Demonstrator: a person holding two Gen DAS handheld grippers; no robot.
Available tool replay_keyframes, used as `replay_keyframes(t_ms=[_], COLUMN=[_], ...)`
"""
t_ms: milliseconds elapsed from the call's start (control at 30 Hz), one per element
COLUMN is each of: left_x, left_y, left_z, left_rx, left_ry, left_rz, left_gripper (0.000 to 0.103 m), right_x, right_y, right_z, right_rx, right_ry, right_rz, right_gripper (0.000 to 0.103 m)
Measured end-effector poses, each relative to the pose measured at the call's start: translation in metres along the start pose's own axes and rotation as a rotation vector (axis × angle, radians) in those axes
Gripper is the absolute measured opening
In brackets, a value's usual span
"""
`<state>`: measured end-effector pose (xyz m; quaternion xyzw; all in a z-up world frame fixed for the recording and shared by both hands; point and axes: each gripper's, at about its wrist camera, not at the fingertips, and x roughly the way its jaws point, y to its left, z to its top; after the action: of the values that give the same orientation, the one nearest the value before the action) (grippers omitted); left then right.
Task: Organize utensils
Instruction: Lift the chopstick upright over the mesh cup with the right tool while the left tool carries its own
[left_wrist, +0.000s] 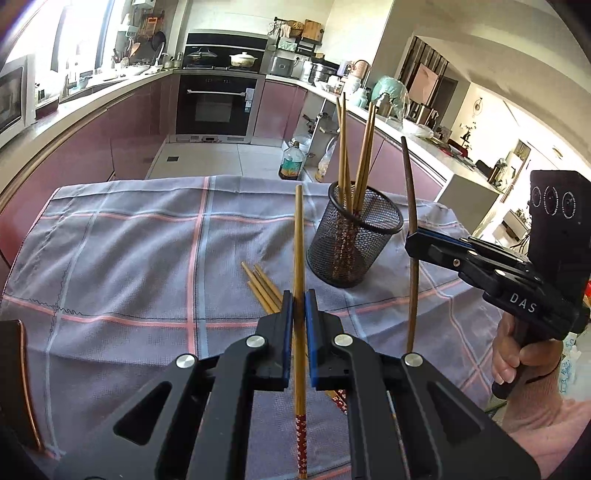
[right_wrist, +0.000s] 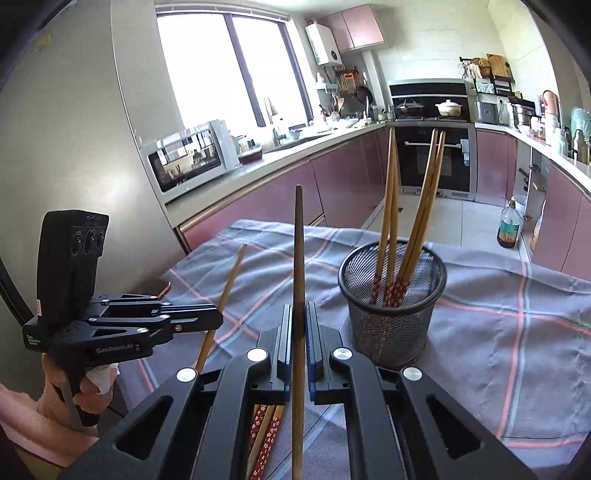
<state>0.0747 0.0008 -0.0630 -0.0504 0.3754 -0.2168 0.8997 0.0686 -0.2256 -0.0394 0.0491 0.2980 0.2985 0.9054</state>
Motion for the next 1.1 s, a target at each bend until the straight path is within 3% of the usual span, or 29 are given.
replay_keyframes(t_ms=[467,1100], left_x=[-0.046,-0.057], left_y=[-0.010,-0.046], left_z=[0.039,0.128], left_rx=[0.004,0.068], left_ry=[-0.134,-0.272], left_rz=[-0.113,-0.124], left_gripper=[0.007,0.007], right_x=[-0.035,-0.067], right_y=[-0.014,-0.026], right_z=[0.029,0.089], right_rx=[-0.007,-0.063], right_ry=[-0.131,-0.264], right_rz=[-0.019,-0.073], right_gripper=[0.005,0.005])
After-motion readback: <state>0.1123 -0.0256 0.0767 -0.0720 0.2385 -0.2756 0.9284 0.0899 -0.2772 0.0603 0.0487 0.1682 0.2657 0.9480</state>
